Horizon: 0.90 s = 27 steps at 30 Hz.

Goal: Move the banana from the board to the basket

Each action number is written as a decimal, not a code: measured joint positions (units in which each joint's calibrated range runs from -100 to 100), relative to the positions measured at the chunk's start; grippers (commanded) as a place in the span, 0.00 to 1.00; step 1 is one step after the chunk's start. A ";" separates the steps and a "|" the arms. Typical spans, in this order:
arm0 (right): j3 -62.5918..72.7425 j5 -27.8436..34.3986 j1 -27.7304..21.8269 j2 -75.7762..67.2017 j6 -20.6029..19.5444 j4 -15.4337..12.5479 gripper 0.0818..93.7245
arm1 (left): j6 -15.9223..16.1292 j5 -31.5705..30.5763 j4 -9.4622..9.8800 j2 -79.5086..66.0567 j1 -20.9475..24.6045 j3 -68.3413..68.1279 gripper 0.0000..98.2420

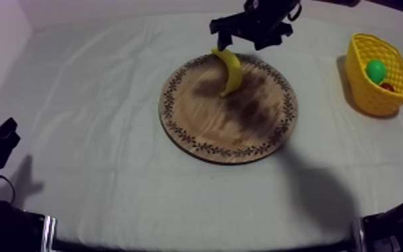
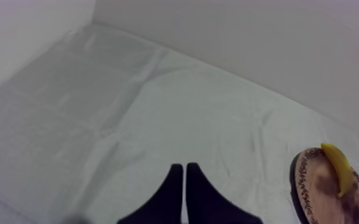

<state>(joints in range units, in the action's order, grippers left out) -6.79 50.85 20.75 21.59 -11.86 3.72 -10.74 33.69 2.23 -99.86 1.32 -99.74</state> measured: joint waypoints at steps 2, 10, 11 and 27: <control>-2.00 -0.86 0.00 -1.26 -0.29 0.21 0.94 | 0.00 0.00 0.00 0.00 0.00 0.00 0.00; -4.65 -1.25 0.70 -2.03 0.14 0.48 0.90 | 0.00 0.00 0.00 0.00 0.00 0.00 0.00; -4.50 -1.50 0.73 -1.83 0.14 0.55 0.90 | 0.00 0.00 0.00 0.00 0.00 0.00 0.00; 10.47 5.63 -0.64 15.82 0.75 1.65 0.89 | 0.03 0.00 0.00 0.00 0.00 0.00 0.00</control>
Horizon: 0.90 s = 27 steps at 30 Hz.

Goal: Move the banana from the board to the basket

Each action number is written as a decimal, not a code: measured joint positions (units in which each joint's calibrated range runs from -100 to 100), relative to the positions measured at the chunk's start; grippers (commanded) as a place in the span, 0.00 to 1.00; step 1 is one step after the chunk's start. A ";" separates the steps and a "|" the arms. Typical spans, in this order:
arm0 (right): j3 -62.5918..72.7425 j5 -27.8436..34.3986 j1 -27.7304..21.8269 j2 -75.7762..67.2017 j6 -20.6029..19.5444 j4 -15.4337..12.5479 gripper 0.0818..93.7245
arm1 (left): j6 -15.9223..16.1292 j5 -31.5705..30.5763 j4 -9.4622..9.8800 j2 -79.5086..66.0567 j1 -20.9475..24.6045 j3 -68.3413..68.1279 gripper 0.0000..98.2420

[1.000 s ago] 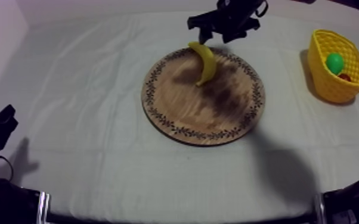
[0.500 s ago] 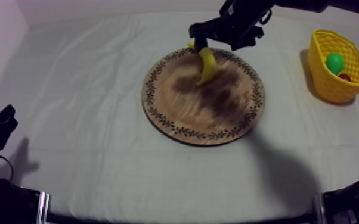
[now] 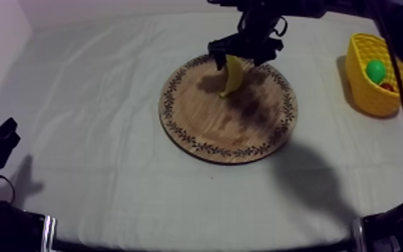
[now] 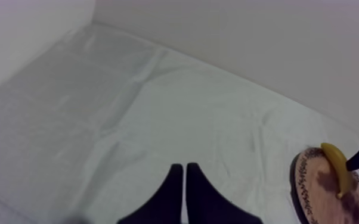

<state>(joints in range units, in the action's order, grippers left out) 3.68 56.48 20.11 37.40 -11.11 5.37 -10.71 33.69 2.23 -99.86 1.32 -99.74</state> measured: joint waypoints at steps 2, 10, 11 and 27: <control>3.39 1.71 -0.25 2.99 0.35 0.26 0.89 | 0.00 0.00 0.00 0.00 0.00 0.00 0.00; 13.33 4.84 -0.93 10.74 2.85 -1.09 0.71 | 0.00 0.00 0.00 0.00 0.00 0.00 0.00; 14.03 4.92 -1.02 11.08 3.47 -1.53 0.67 | 0.00 0.00 0.00 0.00 0.00 0.00 0.00; 23.71 13.31 -0.77 16.72 7.81 -3.19 0.29 | 0.00 0.00 0.00 0.00 0.00 0.00 0.00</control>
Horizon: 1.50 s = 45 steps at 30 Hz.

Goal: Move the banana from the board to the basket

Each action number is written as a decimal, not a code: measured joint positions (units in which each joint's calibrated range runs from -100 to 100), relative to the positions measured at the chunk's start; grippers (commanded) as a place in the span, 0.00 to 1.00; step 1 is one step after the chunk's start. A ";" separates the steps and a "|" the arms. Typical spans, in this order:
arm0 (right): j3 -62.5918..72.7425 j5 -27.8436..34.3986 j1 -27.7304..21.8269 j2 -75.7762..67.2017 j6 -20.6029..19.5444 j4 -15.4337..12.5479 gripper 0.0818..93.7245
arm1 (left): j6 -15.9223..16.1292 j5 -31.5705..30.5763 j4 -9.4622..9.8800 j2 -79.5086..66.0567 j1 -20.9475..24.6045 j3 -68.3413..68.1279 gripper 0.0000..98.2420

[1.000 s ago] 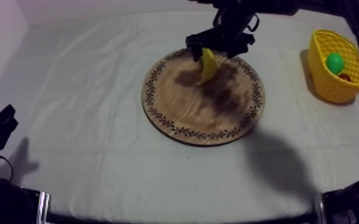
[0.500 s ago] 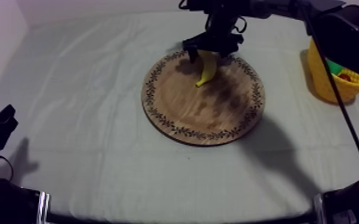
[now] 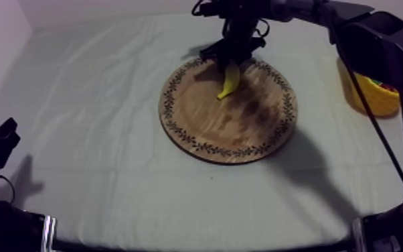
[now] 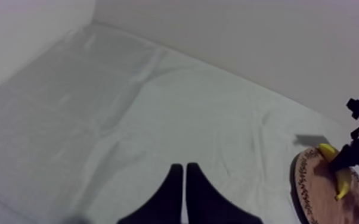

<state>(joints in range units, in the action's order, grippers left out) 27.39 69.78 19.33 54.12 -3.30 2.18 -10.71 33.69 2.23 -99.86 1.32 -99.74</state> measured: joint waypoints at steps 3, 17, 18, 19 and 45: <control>-1.62 -0.29 0.22 -1.44 0.43 0.30 0.28 | 0.00 0.00 0.00 0.00 0.00 0.00 0.00; -18.47 -0.05 0.06 -25.84 0.72 0.55 0.30 | 0.00 0.00 0.00 0.00 0.00 0.00 0.00; -19.97 -0.13 -0.15 -27.78 0.44 1.05 0.30 | 0.00 0.00 0.00 0.00 0.00 0.00 0.00; -21.92 -0.38 -0.52 -30.32 0.43 1.43 0.30 | 0.00 0.00 0.00 0.00 0.00 0.00 0.00; -62.04 -1.32 -26.63 -71.23 13.38 -0.83 0.28 | 0.00 0.00 0.00 0.00 0.00 0.00 0.00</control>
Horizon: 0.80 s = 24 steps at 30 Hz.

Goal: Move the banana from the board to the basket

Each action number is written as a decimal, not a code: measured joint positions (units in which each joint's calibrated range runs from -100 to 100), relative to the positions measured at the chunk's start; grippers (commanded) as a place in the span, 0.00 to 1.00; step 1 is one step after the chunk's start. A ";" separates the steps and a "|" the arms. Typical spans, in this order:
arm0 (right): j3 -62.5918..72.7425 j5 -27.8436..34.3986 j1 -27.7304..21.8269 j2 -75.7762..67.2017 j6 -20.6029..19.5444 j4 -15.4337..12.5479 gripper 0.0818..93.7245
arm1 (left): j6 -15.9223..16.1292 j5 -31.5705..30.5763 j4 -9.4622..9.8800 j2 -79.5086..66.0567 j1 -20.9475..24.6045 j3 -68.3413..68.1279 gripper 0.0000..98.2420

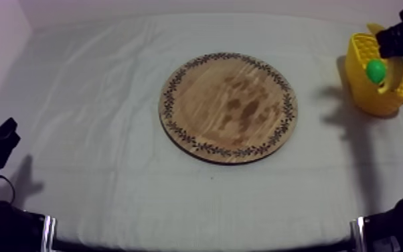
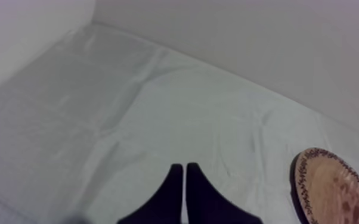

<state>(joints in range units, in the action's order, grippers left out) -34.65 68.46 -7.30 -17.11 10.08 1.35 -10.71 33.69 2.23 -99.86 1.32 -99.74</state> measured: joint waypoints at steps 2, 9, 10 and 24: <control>0.62 -0.31 -1.93 1.38 0.81 -0.57 0.28 | 0.00 0.00 0.00 0.00 0.00 0.00 0.00; 10.71 2.27 -7.91 10.95 2.80 -2.19 0.27 | 0.00 0.00 0.00 0.00 0.00 0.00 0.00; 12.85 2.80 -8.38 12.88 2.80 -2.21 0.27 | 0.00 0.00 0.00 0.00 0.00 0.00 0.00; 40.05 6.45 -6.05 42.57 0.79 -2.17 0.26 | 0.00 0.00 0.00 0.00 0.00 0.00 0.00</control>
<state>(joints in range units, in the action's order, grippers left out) 5.40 74.92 -13.35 25.46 10.88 -0.82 -10.71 33.69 2.23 -99.86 1.32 -99.74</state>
